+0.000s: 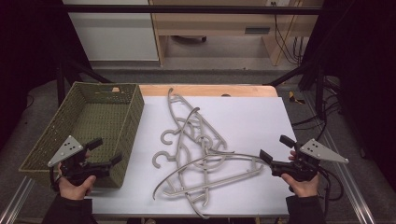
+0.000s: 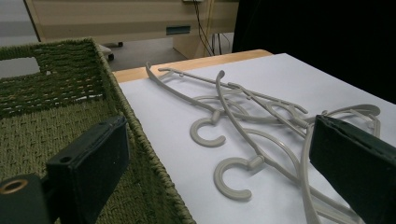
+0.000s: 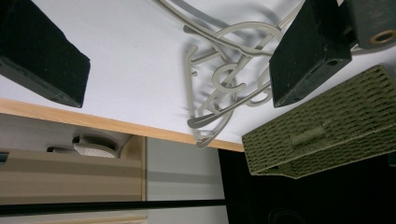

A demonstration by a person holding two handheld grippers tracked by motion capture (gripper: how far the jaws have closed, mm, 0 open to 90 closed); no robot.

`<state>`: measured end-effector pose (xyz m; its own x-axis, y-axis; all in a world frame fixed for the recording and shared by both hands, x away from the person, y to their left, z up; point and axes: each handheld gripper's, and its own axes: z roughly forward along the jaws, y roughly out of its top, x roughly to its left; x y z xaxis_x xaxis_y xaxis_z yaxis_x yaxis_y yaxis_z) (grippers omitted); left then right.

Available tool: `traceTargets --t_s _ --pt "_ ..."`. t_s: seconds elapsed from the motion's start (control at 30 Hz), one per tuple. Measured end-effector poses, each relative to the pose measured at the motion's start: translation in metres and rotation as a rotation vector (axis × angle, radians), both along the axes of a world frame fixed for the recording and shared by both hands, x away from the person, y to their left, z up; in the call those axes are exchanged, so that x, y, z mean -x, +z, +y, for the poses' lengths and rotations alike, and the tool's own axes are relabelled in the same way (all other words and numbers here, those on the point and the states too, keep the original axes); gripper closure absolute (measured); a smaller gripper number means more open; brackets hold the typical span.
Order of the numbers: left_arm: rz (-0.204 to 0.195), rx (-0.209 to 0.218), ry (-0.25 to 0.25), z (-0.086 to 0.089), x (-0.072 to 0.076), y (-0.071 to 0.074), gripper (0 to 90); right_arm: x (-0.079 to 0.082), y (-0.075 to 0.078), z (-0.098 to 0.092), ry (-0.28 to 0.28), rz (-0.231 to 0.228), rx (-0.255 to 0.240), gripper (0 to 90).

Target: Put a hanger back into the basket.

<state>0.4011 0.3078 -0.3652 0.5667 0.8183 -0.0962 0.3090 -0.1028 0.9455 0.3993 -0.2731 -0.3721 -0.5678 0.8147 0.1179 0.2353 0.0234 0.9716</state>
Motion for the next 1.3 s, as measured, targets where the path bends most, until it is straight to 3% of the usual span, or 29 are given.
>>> traceTargets --t_s 0.3,0.7,0.97,1.0,1.2,1.3 --pt "-0.003 -0.002 -0.007 -0.004 0.001 0.004 5.1 0.0 0.001 0.001 0.004 0.001 0.005 5.3" --pt "0.013 -0.051 -0.044 -0.026 0.0 0.012 5.7 0.002 0.004 0.007 0.012 0.003 0.022 5.2" --pt "0.043 -0.11 -0.103 -0.053 -0.005 0.013 5.9 0.0 0.003 0.01 0.015 0.005 0.028 5.1" --pt "0.056 -0.136 -0.124 -0.064 -0.007 0.011 6.0 0.0 0.003 0.011 0.016 0.008 0.029 5.1" --pt "0.085 -0.165 -0.163 -0.08 -0.011 0.005 6.6 -0.001 0.002 0.013 0.023 0.016 0.036 5.1" --pt "0.109 -0.2 -0.19 -0.092 -0.015 -0.001 7.1 -0.002 0.002 0.014 0.026 0.018 0.045 5.0"
